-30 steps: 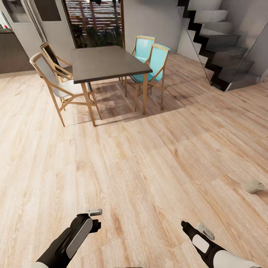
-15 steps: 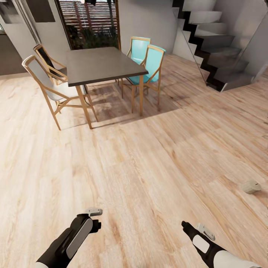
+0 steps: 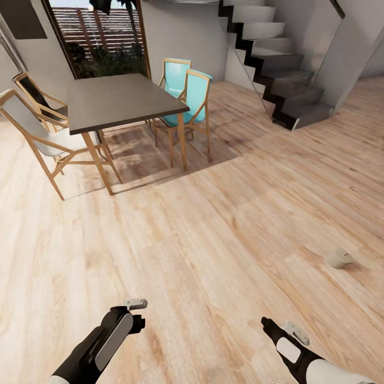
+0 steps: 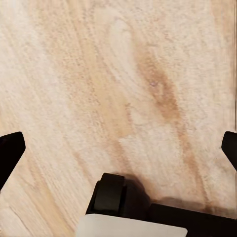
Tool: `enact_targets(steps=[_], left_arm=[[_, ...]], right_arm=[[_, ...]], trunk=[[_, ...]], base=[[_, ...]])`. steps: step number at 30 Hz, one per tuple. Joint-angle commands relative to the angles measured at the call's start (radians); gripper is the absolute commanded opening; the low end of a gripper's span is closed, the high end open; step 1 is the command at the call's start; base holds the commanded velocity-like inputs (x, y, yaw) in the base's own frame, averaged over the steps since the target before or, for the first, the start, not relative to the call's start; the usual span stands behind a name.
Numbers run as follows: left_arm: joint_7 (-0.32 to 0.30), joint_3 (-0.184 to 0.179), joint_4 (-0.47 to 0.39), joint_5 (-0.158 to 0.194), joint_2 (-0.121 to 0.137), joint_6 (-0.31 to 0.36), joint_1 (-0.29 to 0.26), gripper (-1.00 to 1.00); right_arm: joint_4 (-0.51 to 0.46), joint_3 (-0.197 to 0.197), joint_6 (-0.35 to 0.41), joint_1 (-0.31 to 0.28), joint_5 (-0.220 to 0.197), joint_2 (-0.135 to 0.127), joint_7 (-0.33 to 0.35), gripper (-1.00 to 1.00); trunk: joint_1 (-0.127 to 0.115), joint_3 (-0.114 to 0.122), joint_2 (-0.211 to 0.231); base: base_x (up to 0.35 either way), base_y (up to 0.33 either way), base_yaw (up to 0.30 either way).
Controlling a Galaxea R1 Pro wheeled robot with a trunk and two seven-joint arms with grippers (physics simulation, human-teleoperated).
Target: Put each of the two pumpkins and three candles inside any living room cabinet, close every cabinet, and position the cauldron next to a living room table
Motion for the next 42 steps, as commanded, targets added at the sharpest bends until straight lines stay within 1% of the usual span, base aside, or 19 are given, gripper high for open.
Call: enact_targets(steps=[1, 34, 42], left_arm=[[0.010, -0.004, -0.001, 0.011, 0.002, 0.000, -0.001, 1.00], [0.010, -0.004, -0.001, 0.009, 0.006, 0.001, -0.001, 1.00], [0.010, -0.004, -0.001, 0.009, 0.006, 0.001, -0.001, 1.00]], right_arm=[[-0.001, 0.008, -0.002, 0.000, -0.007, 0.000, -0.005, 1.00], [0.000, 0.008, -0.002, 0.000, -0.009, 0.000, -0.005, 1.00], [-0.001, 0.007, 0.000, 0.000, -0.009, 0.000, -0.006, 1.00]], trunk=[[0.000, 0.001, 0.000], [0.000, 0.043, 0.000], [0.000, 0.054, 0.000]], base=[[0.001, 0.000, -0.210], [0.001, 0.000, -0.208], [0.190, 0.052, -0.208]])
